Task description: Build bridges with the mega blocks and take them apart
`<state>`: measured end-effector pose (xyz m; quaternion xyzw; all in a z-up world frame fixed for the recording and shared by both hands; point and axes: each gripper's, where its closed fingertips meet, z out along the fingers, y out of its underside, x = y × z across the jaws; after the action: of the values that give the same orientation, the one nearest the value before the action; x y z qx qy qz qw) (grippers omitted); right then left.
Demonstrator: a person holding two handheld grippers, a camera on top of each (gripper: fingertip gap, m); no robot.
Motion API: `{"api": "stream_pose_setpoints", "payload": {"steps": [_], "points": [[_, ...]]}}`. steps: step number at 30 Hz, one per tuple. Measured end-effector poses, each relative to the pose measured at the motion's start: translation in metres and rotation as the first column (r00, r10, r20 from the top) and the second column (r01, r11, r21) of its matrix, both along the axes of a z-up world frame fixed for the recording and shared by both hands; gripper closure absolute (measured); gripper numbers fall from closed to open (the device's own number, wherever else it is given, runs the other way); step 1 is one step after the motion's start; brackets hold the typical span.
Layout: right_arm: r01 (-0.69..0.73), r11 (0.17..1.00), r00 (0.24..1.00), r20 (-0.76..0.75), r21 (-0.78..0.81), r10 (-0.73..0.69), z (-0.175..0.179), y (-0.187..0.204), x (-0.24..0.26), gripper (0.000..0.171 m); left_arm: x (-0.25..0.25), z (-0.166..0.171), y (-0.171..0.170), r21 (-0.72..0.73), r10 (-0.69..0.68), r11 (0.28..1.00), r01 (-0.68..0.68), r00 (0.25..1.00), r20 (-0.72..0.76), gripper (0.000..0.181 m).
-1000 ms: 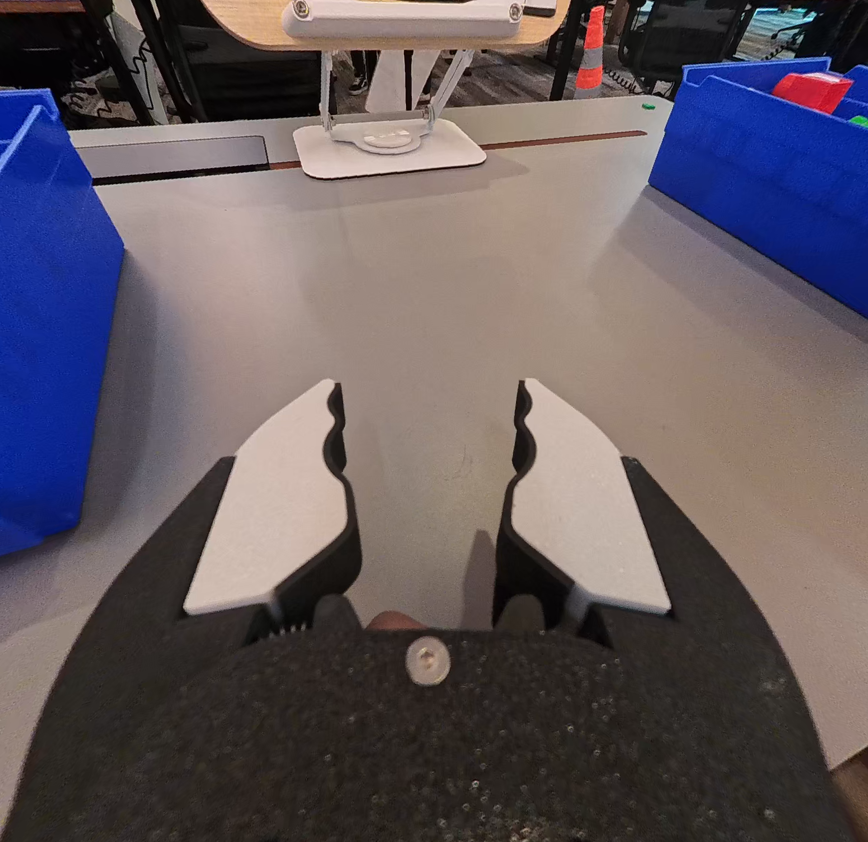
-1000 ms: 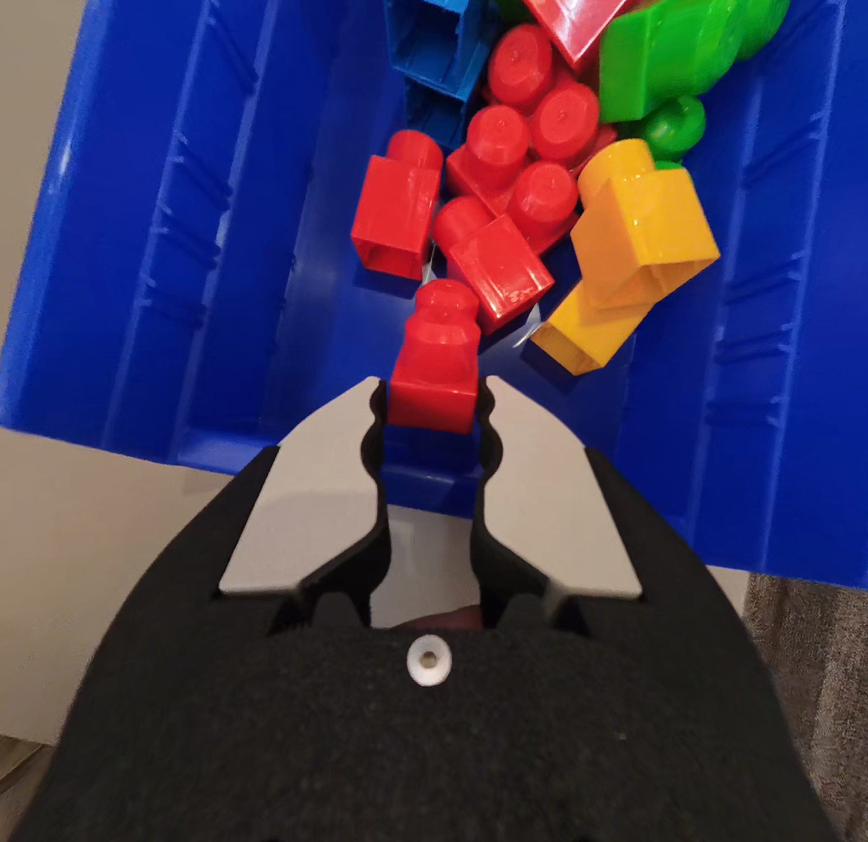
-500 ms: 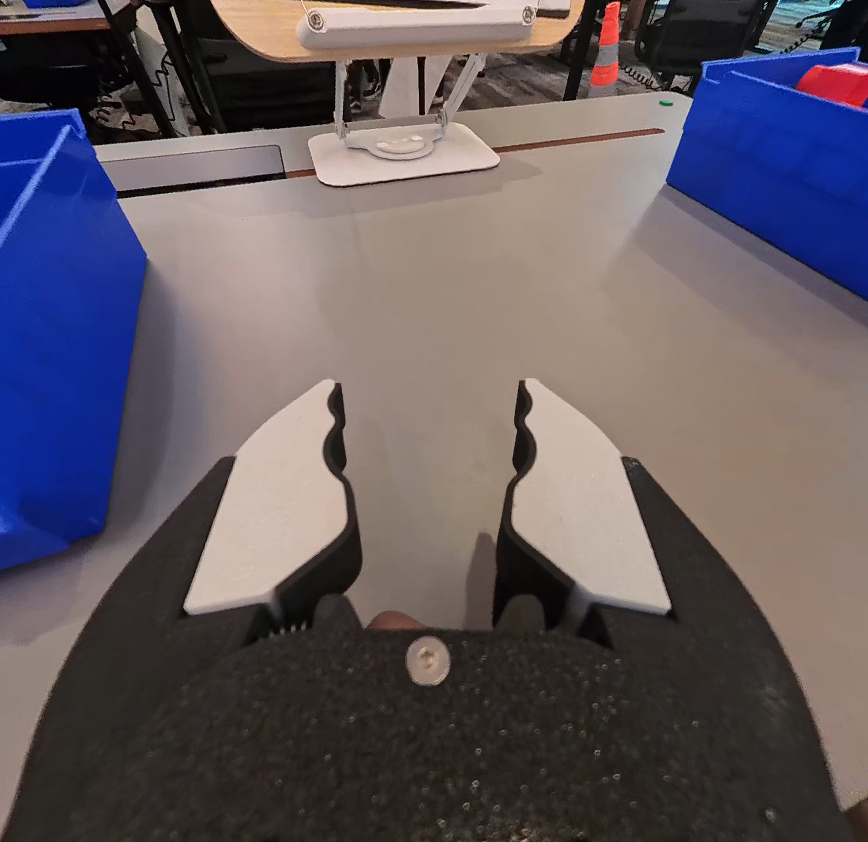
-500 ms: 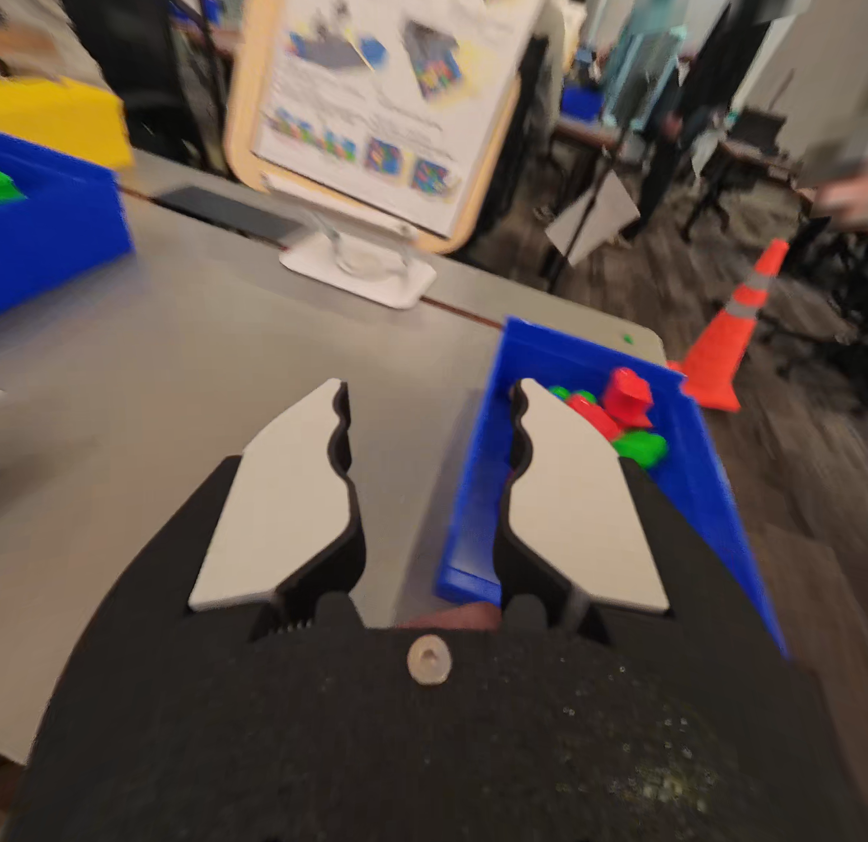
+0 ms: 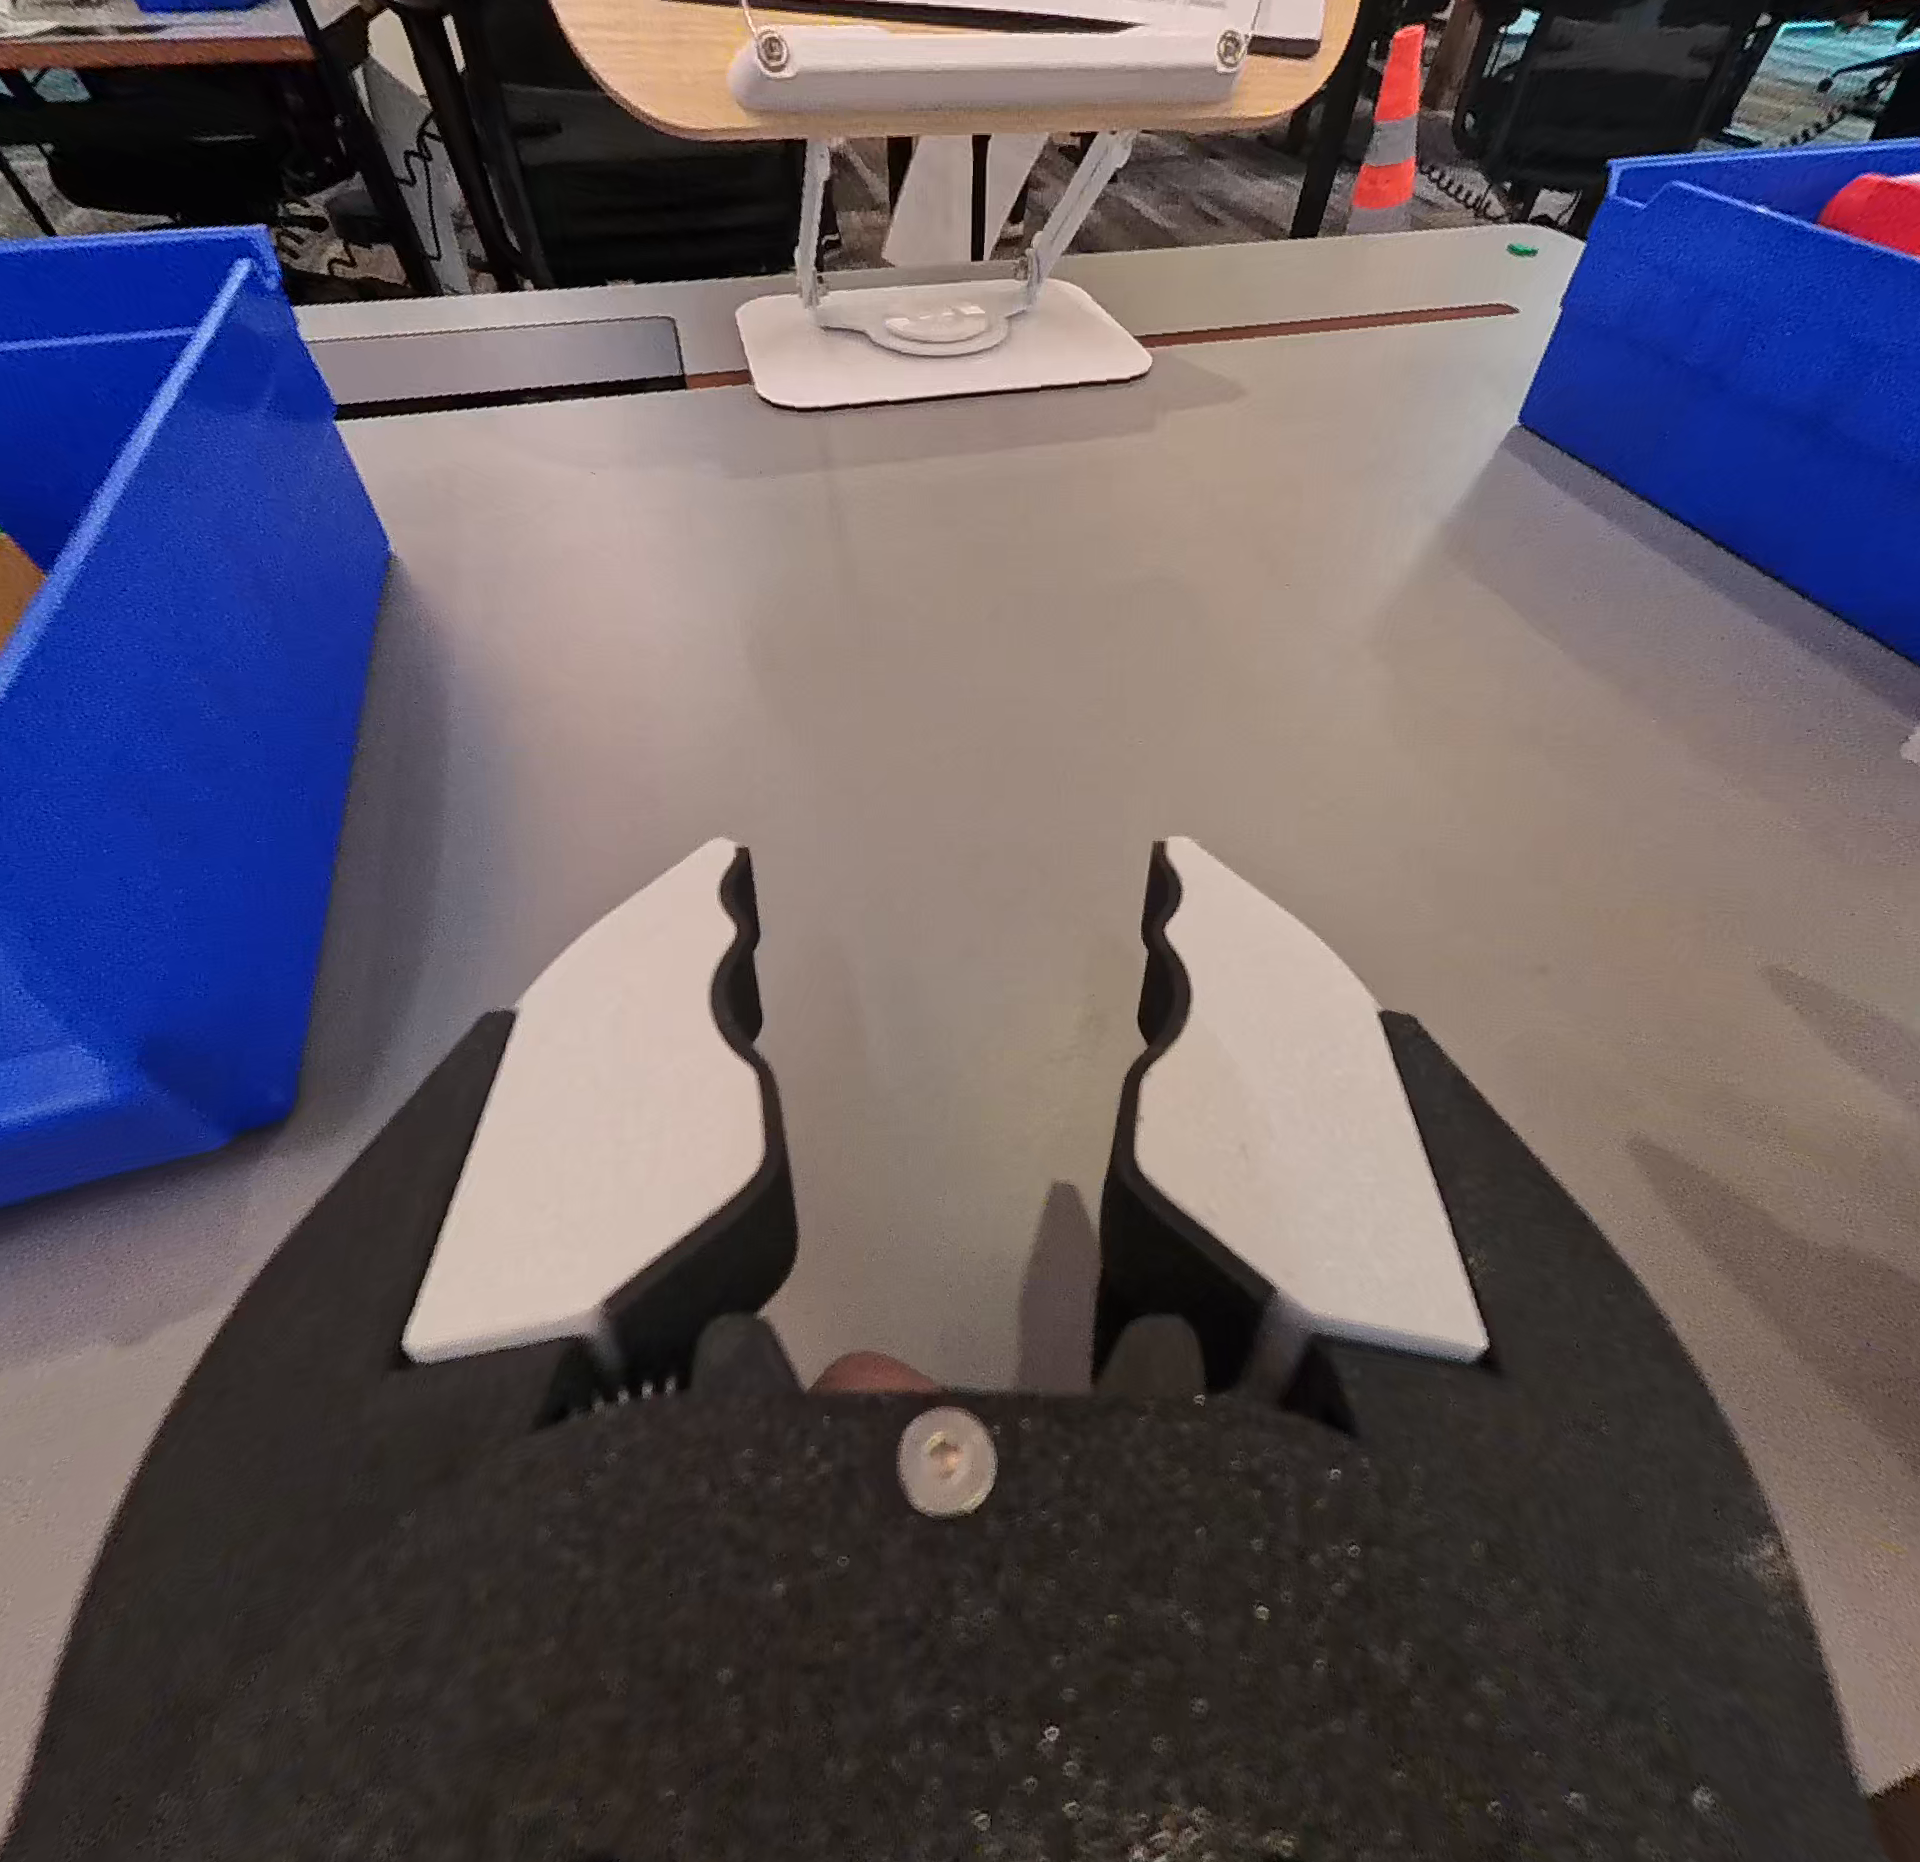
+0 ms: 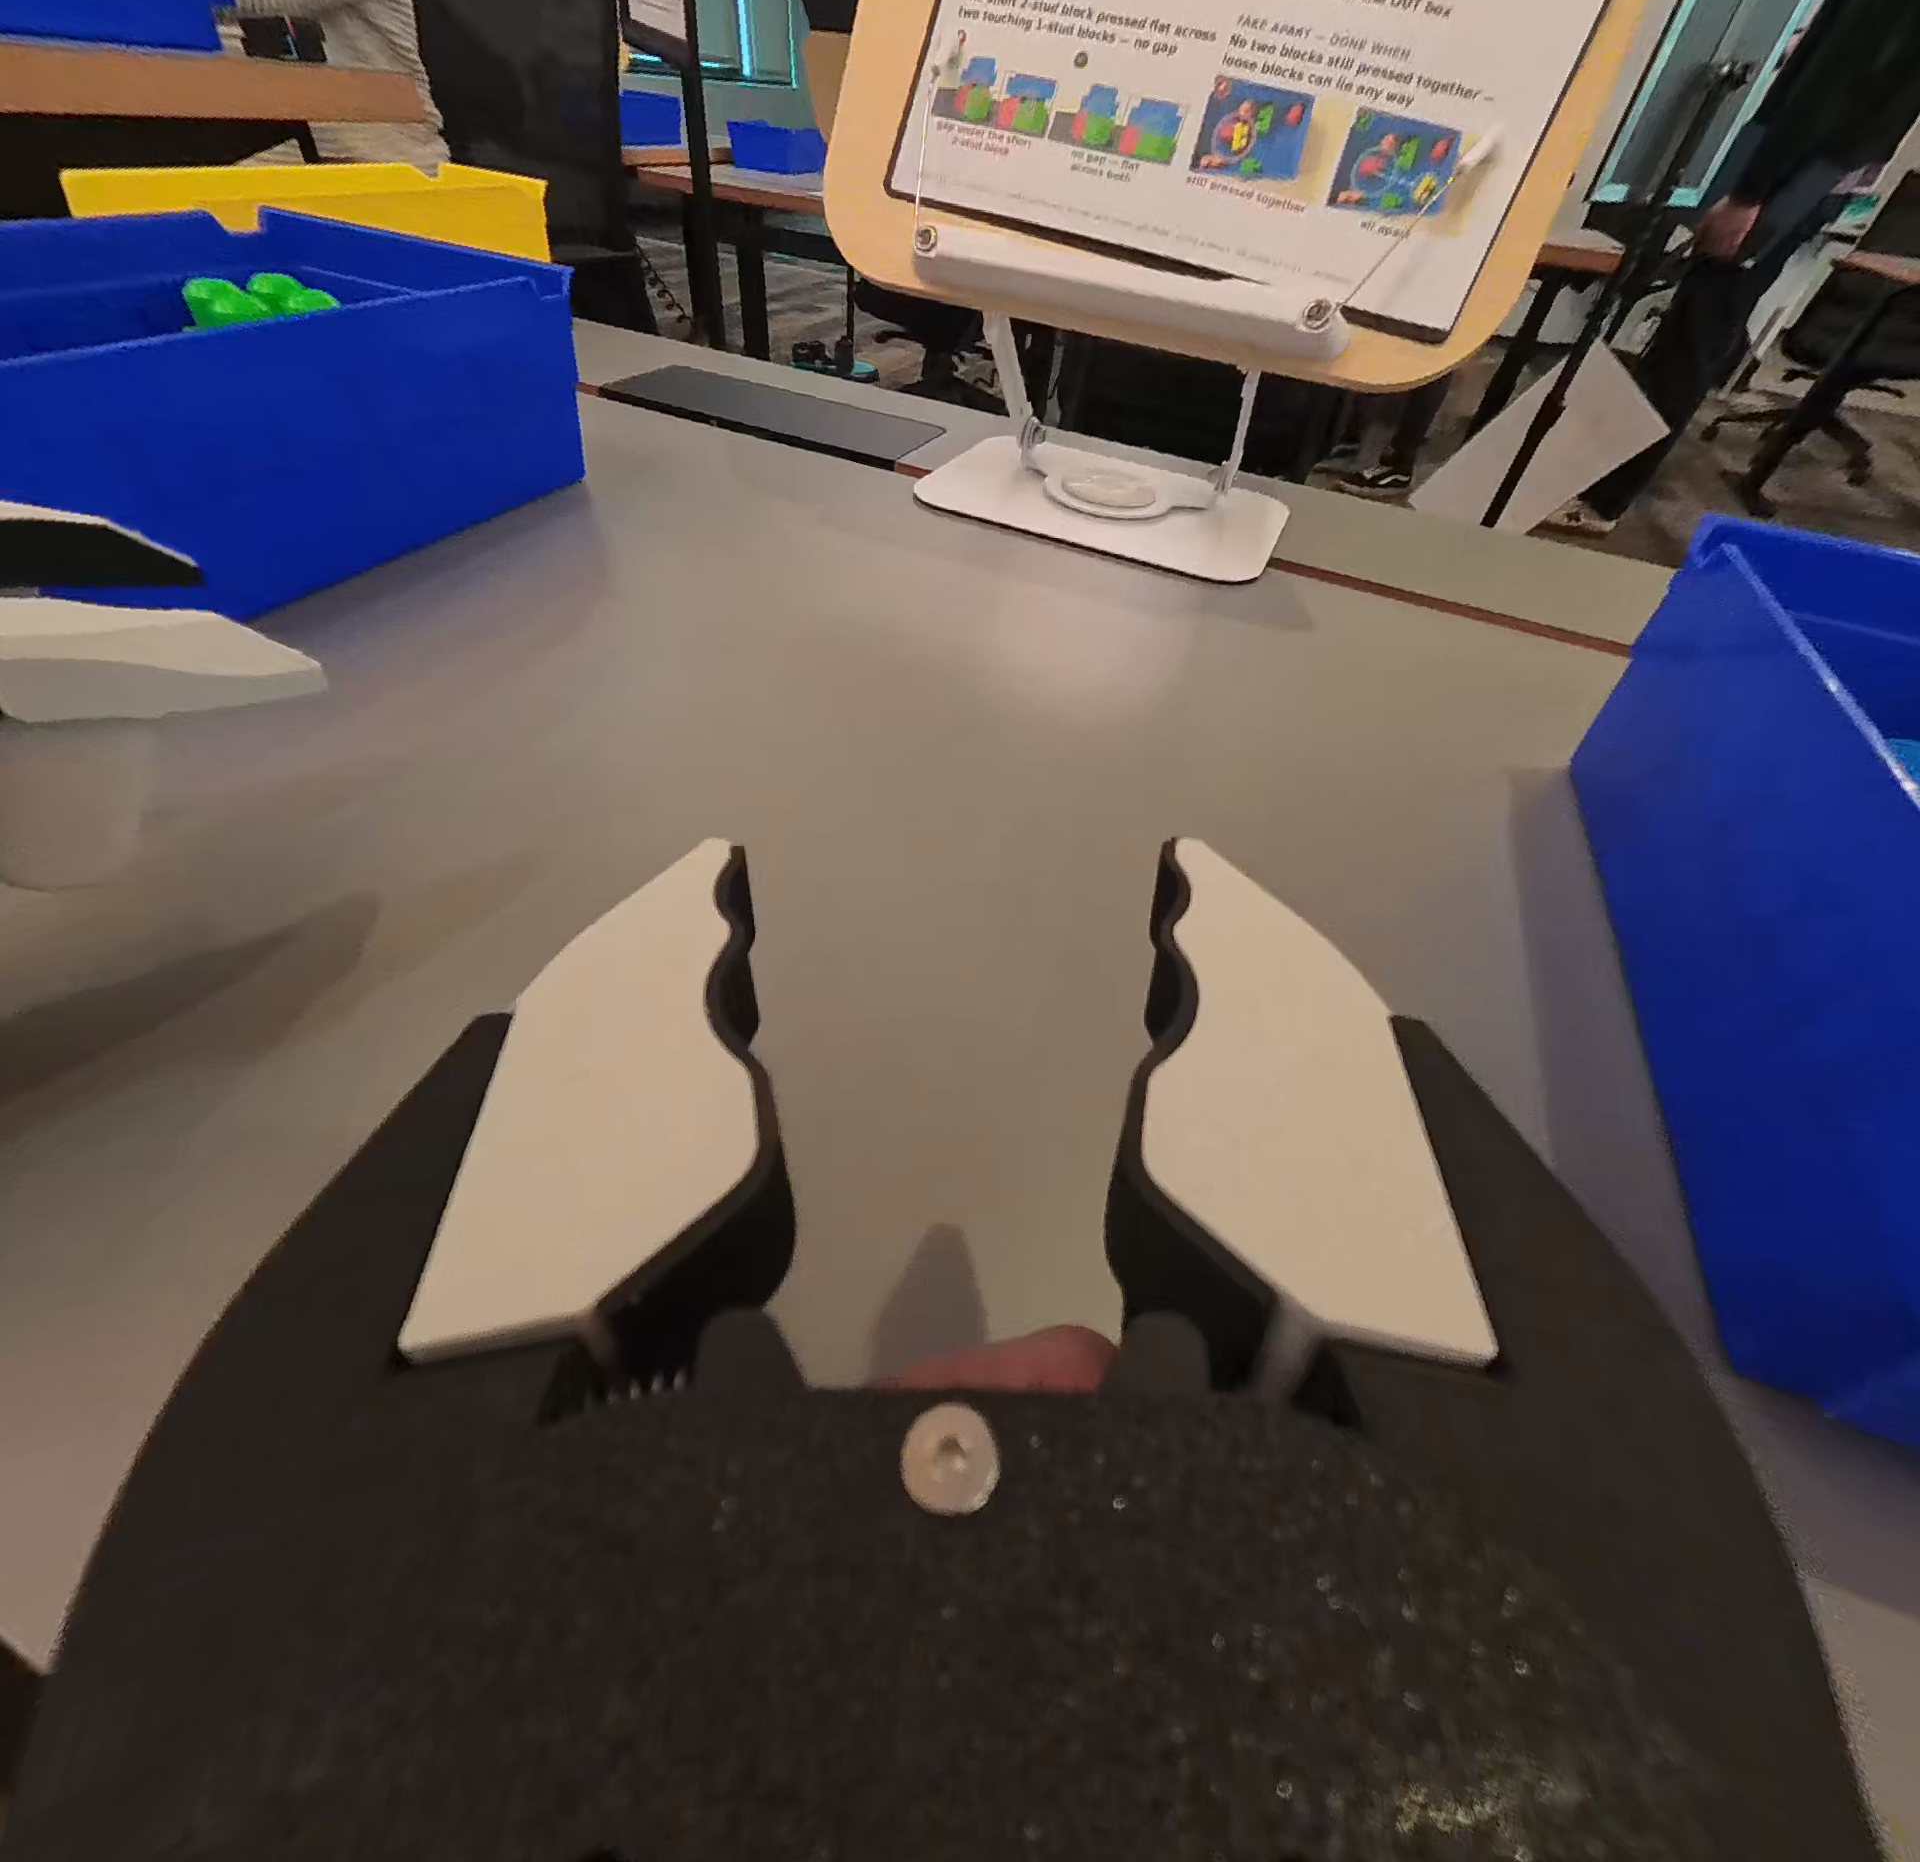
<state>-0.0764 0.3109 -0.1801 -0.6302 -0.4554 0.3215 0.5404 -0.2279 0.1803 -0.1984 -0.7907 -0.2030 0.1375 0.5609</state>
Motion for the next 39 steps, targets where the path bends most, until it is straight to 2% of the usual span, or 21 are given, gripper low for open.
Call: {"api": "stream_pose_setpoints", "payload": {"steps": [10,15,18,21,23,26,30,35,39], "points": [[-0.01,0.999,1.0,0.017,-0.05,0.011,-0.009,0.005,0.002,0.098,-0.002,0.003,-0.006,-0.014,0.007,1.0,-0.007,1.0,-0.016,0.111],[-0.028,0.998,1.0,0.002,-0.054,0.028,-0.004,0.003,0.001,0.098,-0.024,0.061,-0.032,-0.037,-0.042,0.999,0.038,0.993,-0.11,0.114],[-0.042,0.997,0.999,0.001,-0.069,0.042,-0.005,0.001,0.001,0.099,-0.062,0.094,-0.053,-0.067,-0.047,0.997,0.039,0.992,-0.117,0.114],[-0.052,0.995,0.999,0.001,-0.088,0.053,-0.007,0.001,0.001,0.099,-0.117,0.106,-0.071,-0.108,0.013,0.994,-0.026,0.992,-0.127,0.114],[-0.058,0.994,0.998,0.002,-0.094,0.059,-0.008,0.001,0.001,0.099,-0.154,0.099,-0.077,-0.123,0.055,0.99,-0.068,0.993,-0.104,0.114],[-0.066,0.993,0.998,0.002,-0.101,0.066,-0.008,0.001,0.0,0.099,-0.2,0.073,-0.077,-0.157,0.112,0.981,-0.111,0.994,-0.005,0.112],[-0.074,0.991,0.997,0.004,-0.107,0.075,-0.009,0.001,0.0,0.101,-0.257,0.033,-0.076,-0.238,0.226,0.948,-0.21,0.973,0.045,0.111],[-0.078,0.991,0.997,0.005,-0.105,0.079,-0.008,0.002,0.001,0.102,-0.298,-0.007,-0.068,-0.355,0.328,0.893,-0.277,0.94,0.093,0.111],[-0.081,0.991,0.997,0.007,-0.107,0.082,-0.008,0.003,0.002,0.103,-0.319,-0.014,-0.064,-0.387,0.392,0.864,-0.321,0.912,0.119,0.111]]}}
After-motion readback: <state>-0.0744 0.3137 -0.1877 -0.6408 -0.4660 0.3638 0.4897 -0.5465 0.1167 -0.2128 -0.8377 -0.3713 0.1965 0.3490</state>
